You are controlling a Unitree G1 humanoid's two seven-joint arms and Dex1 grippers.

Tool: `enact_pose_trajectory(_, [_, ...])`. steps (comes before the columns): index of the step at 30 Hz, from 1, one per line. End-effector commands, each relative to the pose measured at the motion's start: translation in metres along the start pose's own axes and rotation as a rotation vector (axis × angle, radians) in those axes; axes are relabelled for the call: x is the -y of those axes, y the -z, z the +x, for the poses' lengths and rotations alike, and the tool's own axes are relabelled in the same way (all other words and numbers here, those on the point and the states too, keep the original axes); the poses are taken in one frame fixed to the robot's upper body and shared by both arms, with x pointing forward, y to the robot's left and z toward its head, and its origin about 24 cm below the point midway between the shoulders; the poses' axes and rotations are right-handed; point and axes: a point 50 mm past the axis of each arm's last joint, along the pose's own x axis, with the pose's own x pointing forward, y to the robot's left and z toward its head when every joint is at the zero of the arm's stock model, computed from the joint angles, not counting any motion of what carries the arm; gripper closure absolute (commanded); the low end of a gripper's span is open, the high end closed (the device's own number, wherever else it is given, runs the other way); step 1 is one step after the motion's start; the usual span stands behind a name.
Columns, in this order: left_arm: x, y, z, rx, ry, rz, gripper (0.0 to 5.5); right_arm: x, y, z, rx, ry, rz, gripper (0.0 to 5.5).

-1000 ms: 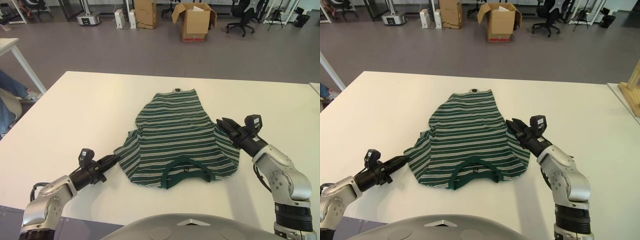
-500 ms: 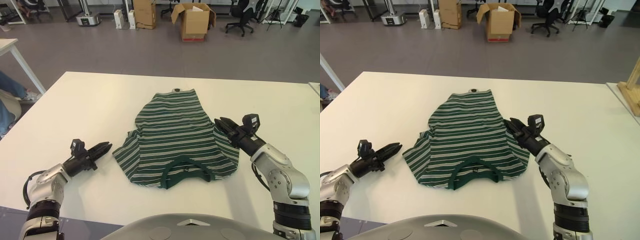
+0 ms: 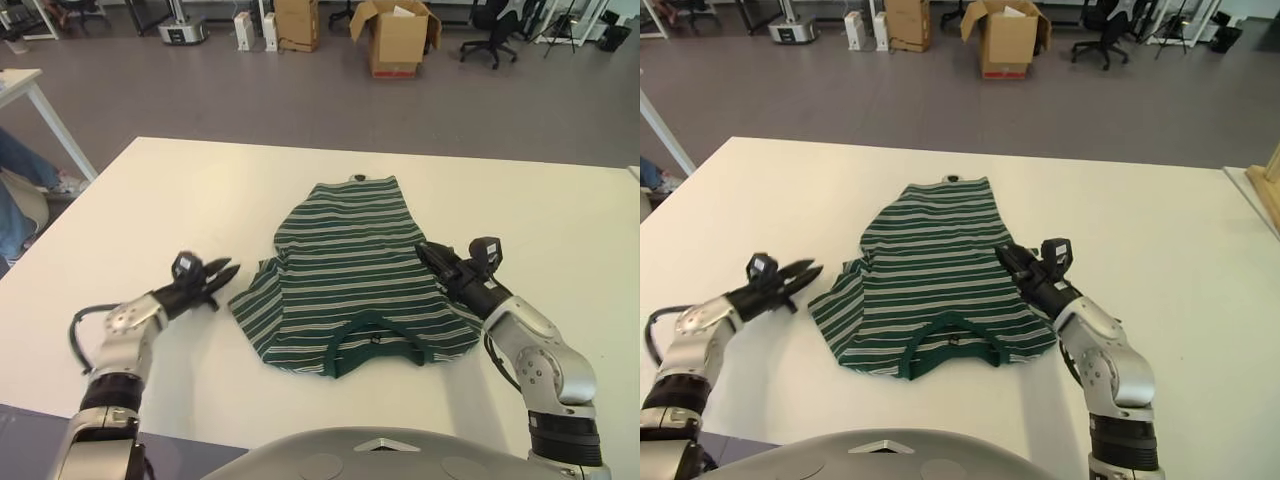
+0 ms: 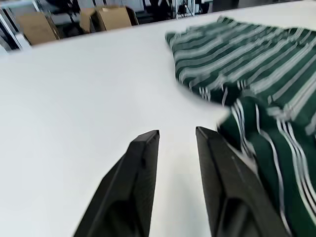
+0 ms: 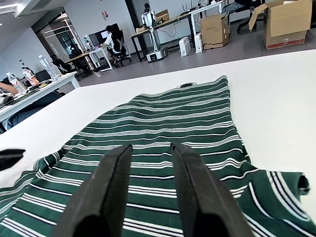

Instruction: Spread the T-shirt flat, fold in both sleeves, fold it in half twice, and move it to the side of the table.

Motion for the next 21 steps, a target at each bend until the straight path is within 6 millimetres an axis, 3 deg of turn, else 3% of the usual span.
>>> enact_pose_trajectory(1, [-0.014, -0.123, 0.04, 0.35, -0.175, 0.411, 4.15, 0.007, -0.011, 0.01, 0.016, -0.006, -0.031, 4.04])
enact_pose_trajectory(4, [-0.015, -0.157, 0.048, 0.394, -0.251, 0.578, 4.15, 0.009, -0.013, 0.012, 0.025, -0.001, -0.037, 4.04])
enact_pose_trajectory(6, [-0.018, -0.161, 0.049, 0.315, -0.258, 0.608, 4.15, 0.009, -0.012, 0.012, 0.031, 0.008, -0.035, 4.04])
enact_pose_trajectory(9, [-0.018, -0.139, 0.041, 0.049, -0.08, 0.52, 4.15, 0.01, -0.005, 0.005, 0.031, 0.036, -0.02, 4.04])
enact_pose_trajectory(14, [-0.014, -0.082, -0.001, -0.532, 0.185, -0.019, 4.15, 0.006, 0.008, -0.007, 0.038, 0.089, 0.015, 4.04])
enact_pose_trajectory(18, [-0.009, -0.071, -0.039, -0.825, 0.28, -0.268, 4.15, 0.002, 0.017, -0.008, 0.041, 0.108, 0.039, 4.04])
enact_pose_trajectory(21, [-0.008, -0.062, -0.062, -0.966, 0.329, -0.342, 4.15, -0.001, 0.022, -0.008, 0.042, 0.115, 0.056, 4.04])
